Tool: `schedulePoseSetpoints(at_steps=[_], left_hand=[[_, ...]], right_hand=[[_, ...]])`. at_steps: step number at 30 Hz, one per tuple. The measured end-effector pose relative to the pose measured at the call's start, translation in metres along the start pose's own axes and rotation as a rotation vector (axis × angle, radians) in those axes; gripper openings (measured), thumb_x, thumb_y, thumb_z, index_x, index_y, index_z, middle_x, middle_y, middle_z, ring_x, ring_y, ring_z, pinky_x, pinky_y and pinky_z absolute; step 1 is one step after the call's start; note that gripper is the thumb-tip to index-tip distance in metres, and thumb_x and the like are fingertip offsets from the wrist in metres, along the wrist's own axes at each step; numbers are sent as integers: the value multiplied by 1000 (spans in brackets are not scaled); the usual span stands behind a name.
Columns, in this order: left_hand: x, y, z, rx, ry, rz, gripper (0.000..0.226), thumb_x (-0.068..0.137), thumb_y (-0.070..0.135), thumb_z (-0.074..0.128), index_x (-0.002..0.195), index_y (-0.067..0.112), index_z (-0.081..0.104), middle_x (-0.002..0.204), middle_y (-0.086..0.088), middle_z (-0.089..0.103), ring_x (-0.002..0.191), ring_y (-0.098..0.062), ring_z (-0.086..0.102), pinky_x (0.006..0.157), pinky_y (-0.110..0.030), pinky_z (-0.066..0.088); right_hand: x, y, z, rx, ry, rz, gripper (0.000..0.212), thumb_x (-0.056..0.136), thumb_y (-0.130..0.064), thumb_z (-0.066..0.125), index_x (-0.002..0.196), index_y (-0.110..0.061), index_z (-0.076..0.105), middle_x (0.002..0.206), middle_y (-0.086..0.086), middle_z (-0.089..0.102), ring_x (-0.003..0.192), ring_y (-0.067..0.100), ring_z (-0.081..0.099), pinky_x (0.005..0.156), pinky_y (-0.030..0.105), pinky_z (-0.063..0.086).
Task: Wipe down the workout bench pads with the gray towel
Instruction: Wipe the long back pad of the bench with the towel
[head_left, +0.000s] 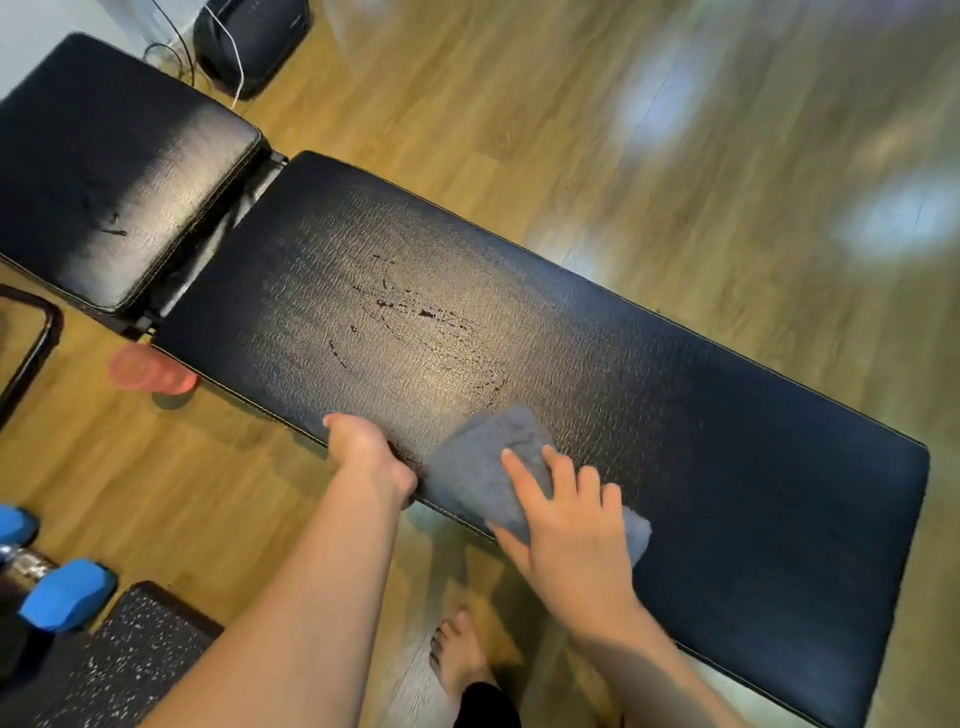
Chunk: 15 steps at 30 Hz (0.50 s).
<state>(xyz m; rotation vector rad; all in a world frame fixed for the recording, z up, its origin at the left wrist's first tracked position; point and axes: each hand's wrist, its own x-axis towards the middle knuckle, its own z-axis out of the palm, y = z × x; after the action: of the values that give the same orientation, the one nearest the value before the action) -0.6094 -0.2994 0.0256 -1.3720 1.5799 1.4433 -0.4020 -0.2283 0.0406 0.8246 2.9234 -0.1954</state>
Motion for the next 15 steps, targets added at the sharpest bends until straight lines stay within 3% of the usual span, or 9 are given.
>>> schedulePoseSetpoints(at_steps=[3,8,12,15], left_hand=[[10,-3,-1,-81,34,21,89,69,75,36,144,28,43,142,3,57,120,-28,58,98,-43,33],[18,-4,1,-145,18,20,123,40,92,35,150,37,32,157,10,38,137,-24,45,115,-48,25],[3,-4,3,-174,16,64,100,66,84,43,147,28,30,155,5,39,133,-26,49,115,-53,33],[-3,-4,5,-166,54,58,98,72,81,44,151,26,23,158,0,34,136,-28,46,115,-56,34]], right_hand=[[50,13,-7,28,47,101,70,78,-61,69,138,-28,53,126,16,57,90,36,53,72,45,41],[149,29,-27,99,18,352,70,88,-66,53,147,-32,37,136,15,42,116,40,45,91,52,39],[156,18,-29,94,36,409,70,88,-62,56,147,-31,38,134,15,44,114,39,45,89,50,38],[119,-8,-18,52,69,287,70,79,-58,66,140,-28,48,123,16,52,98,37,49,77,46,38]])
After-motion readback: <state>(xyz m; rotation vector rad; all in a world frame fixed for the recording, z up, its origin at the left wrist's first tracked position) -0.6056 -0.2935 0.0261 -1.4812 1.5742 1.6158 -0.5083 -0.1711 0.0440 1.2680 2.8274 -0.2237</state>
